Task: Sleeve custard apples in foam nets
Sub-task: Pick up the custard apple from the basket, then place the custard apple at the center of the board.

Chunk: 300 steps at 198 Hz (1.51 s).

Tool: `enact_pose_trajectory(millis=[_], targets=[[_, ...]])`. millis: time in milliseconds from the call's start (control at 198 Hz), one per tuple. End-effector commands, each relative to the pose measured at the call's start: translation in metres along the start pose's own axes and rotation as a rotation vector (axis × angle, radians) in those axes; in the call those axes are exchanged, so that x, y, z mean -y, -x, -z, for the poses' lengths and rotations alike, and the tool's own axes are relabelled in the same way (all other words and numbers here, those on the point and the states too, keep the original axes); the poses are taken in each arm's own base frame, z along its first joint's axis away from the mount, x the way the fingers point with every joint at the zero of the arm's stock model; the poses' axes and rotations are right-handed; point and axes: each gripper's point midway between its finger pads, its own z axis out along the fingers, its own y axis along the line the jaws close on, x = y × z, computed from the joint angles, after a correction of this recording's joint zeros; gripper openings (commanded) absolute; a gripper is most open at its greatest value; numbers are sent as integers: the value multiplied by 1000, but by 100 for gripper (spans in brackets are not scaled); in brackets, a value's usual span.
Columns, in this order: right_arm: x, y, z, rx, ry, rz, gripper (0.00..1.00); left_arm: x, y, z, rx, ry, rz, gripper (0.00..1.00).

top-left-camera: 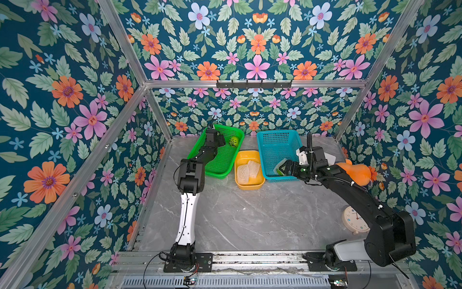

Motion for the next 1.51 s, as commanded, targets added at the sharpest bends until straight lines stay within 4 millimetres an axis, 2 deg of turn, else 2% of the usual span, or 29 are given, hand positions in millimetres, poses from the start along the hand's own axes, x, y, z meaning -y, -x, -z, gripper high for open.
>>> enact_pose_trajectory(millis=[0, 40, 212, 374, 550, 752, 929, 1222, 1388, 1510], targets=[[-1, 0, -2, -3, 9, 6, 99, 7, 21, 13, 64, -25, -3, 63], [-2, 0, -2, -4, 14, 8, 99, 8, 24, 17, 69, -31, -4, 61], [-3, -1, -2, -8, 20, 6, 99, 11, 31, 28, 74, -45, 5, 62], [-5, -2, 0, -4, 33, 2, 99, 12, 31, 47, 66, -62, 42, 62], [-9, -3, 6, 12, 57, 0, 99, 21, 46, 98, 95, -118, 101, 62], [-14, -7, 12, 15, 84, -5, 99, 42, 41, 161, 58, -198, 135, 61], [-12, -15, 19, 30, 96, -28, 99, 74, 14, 225, -18, -317, 151, 61], [1, -28, 31, 55, 60, -105, 99, 136, -49, 329, -165, -544, 88, 63], [12, -33, 42, 101, 22, -143, 99, 155, -96, 376, -259, -632, 42, 63], [12, -38, 46, 105, 29, -159, 99, 158, -132, 400, -293, -678, -6, 63]])
